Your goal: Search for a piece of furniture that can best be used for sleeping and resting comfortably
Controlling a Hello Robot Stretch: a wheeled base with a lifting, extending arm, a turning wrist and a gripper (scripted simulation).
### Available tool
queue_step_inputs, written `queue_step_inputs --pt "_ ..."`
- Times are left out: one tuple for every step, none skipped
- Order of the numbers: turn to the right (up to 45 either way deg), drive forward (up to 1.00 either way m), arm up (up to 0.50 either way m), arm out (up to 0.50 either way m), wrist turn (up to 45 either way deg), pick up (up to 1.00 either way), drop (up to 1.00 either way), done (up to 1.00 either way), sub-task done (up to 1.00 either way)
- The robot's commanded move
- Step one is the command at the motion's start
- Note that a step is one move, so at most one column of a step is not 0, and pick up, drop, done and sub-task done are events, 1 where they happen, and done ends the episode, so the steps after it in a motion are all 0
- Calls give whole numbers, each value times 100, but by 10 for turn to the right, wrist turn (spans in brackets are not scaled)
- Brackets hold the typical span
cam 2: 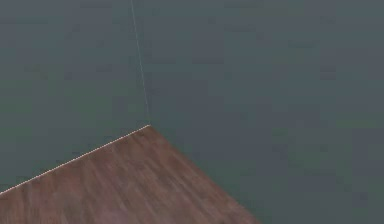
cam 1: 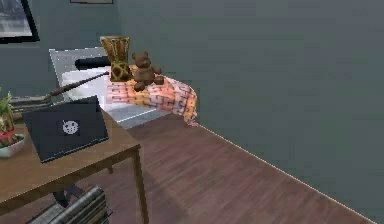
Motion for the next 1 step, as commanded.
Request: queue_step_inputs --pt "30 0 0 0 0 0 0 0 0"
